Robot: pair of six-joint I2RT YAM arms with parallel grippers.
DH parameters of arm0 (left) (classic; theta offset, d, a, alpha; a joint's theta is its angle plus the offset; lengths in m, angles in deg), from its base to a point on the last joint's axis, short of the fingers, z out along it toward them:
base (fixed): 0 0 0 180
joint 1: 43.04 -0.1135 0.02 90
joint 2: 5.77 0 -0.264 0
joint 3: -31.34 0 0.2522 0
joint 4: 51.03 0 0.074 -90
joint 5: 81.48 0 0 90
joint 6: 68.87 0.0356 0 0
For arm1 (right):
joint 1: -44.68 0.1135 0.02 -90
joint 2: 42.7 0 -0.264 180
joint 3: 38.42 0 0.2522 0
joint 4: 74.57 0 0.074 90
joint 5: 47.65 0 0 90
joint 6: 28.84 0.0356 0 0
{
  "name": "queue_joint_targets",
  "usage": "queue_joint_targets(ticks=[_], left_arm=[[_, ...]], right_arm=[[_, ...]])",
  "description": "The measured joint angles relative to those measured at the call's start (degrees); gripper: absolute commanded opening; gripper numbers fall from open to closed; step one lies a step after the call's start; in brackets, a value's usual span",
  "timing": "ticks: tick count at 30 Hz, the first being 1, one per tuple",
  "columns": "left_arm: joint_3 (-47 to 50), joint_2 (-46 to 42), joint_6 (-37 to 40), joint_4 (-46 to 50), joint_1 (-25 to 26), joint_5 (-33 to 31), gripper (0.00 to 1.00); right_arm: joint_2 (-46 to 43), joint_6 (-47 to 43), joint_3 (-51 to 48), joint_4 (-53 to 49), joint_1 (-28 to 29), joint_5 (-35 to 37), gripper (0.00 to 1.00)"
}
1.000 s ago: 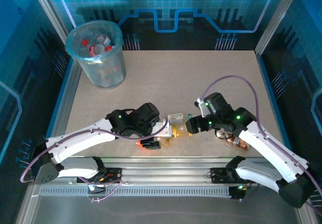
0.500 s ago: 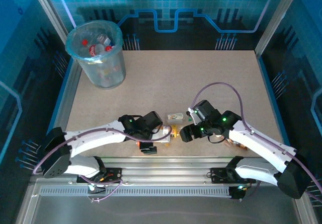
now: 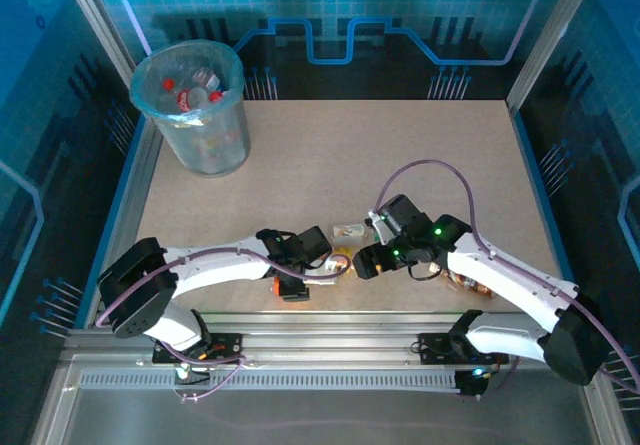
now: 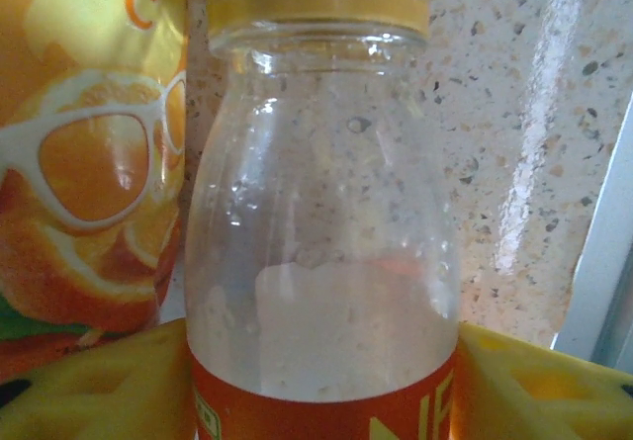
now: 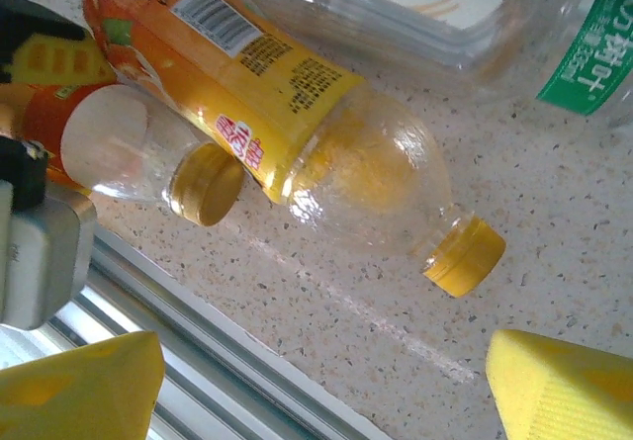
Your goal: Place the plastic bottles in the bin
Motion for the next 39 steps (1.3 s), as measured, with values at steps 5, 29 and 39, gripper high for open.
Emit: queue_joint_targets(ticks=[5, 29, 39], left_arm=[[0.9, -1.5, 0.1, -0.4, 0.0, -0.8, 0.50], [-22.4, -23.5, -11.2, -7.3, -33.2, -0.6, 0.41], [-47.0, -2.4, -18.9, -13.5, -52.0, -0.9, 0.41]], right_arm=[[0.7, -0.8, 3.2, 0.0, 0.0, 0.0, 0.86], [13.9, -6.2, 41.7, 4.2, 2.9, 4.3, 0.82], [44.9, -7.9, 80.7, 8.7, 5.0, 0.5, 0.83]])
